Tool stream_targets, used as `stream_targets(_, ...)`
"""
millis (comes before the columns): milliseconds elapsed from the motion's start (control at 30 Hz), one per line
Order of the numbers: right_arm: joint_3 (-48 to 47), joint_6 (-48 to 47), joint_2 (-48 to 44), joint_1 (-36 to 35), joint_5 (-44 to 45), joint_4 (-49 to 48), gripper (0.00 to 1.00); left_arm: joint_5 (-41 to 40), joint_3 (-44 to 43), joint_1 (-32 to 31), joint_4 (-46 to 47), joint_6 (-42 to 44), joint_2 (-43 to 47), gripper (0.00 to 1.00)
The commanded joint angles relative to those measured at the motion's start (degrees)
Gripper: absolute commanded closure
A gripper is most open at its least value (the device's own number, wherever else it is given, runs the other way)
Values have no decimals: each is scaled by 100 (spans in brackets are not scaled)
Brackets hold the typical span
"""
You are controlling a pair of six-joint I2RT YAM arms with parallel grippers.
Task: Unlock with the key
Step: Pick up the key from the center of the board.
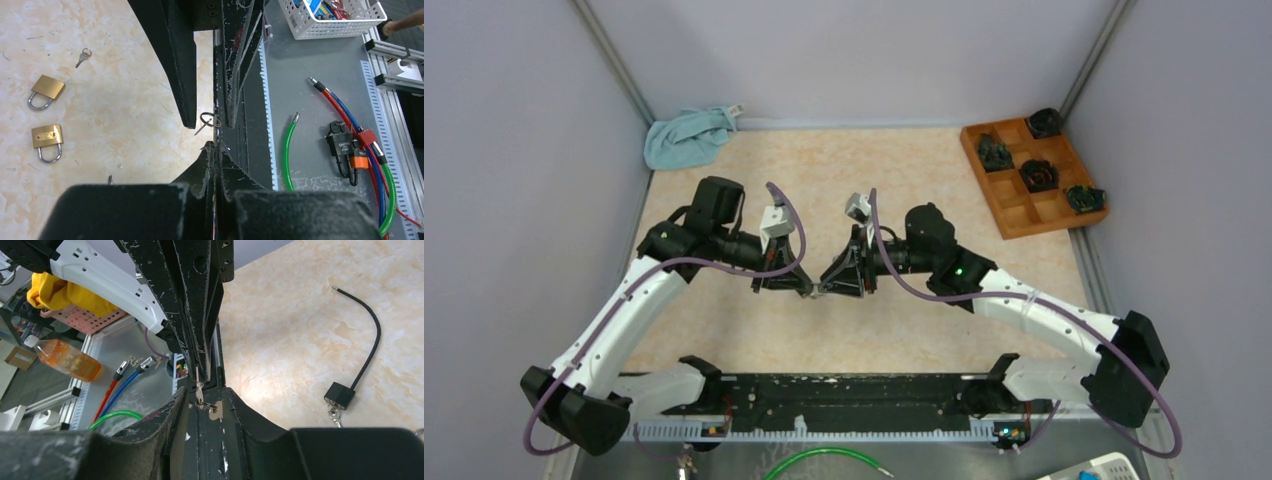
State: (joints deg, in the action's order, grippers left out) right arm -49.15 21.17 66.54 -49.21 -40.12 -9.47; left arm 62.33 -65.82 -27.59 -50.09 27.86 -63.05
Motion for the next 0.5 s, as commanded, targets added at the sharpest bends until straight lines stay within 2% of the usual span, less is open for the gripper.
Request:
stream_targets(0,0,-30,-163,23,-17,-197,68,131,-180,11,63,-17,-10,100)
stream_targets(133,35,62,-146,26,-54,-334,71,107,-177,12,103,-45,12,100)
stream_targets(233,60,119,-124,25,-117,-481,66,87,-184,11,129,-53,11,100)
stream_targets(267,70,124,-122,21,-119,-495,69,87,-197,16,133,-59,12,100)
stream_targets(367,57,94,-125,24,-25,-415,97,80,-225,17,131,-64,3,100)
stream_targets(400,55,83,-133,25,-3,-366,100,78,-233,9,134,-56,3,100)
stream_targets(467,54,65,-159,21,13,-312,100,62,-238,13,137,-52,3,100)
